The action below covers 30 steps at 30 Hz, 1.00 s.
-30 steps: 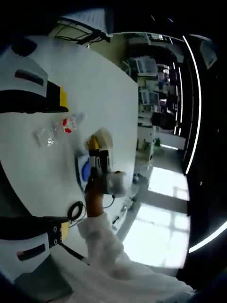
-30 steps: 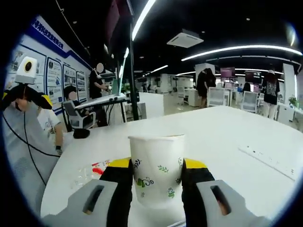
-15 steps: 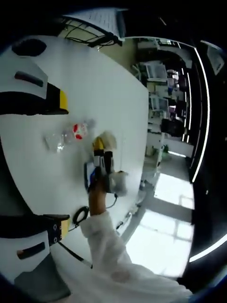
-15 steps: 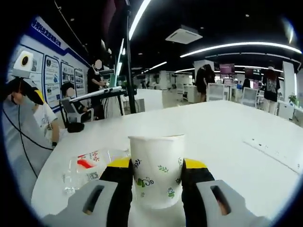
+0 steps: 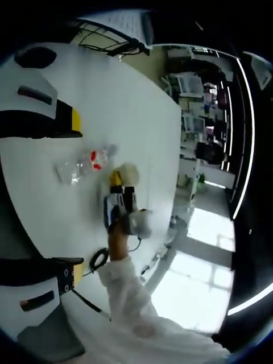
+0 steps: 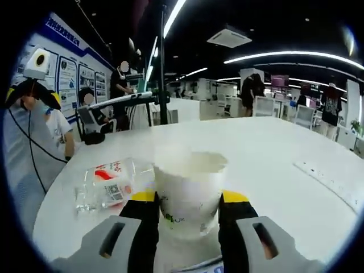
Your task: Arrange the tabletop items into an orderly group along one side of the table until the central work area is clear of visible clutter.
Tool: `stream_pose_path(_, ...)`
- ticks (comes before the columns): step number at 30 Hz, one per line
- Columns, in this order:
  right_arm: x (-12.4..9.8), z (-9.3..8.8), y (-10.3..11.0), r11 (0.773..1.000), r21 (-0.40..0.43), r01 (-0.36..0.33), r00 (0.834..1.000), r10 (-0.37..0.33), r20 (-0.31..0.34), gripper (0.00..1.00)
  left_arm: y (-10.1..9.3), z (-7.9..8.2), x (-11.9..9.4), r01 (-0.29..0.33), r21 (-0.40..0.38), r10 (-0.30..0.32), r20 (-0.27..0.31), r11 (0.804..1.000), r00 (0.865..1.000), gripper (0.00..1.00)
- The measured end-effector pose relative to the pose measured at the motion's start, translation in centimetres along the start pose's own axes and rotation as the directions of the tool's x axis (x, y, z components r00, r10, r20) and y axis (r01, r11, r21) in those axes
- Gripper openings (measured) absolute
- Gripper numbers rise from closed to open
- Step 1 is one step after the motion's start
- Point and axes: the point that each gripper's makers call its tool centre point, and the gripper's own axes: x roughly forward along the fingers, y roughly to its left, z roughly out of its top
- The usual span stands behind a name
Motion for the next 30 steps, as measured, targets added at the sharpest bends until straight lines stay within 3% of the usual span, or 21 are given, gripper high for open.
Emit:
stream_pose_path(3, -0.4, 0.1, 0.0, 1.0, 0.017, 0.002, 1.0, -0.002, 0.021, 0.36, -0.2, 0.0, 0.1, 0.007, 0.0, -0.007, 0.0, 1.0, 1.0, 0.83)
stream_pose_path(25, -0.8, -0.5, 0.2, 0.997, 0.074, 0.023, 0.999, -0.02, -0.041, 0.38, -0.5, -0.3, 0.0, 0.008, -0.018, -0.008, -0.011, 1.0, 1.0, 0.82)
stream_pose_path(30, -1.7, 0.8, 0.3, 0.995, 0.095, 0.043, 0.999, -0.044, 0.012, 0.6, -0.4, -0.3, 0.0, 0.006, -0.029, -0.007, -0.01, 1.0, 1.0, 0.82)
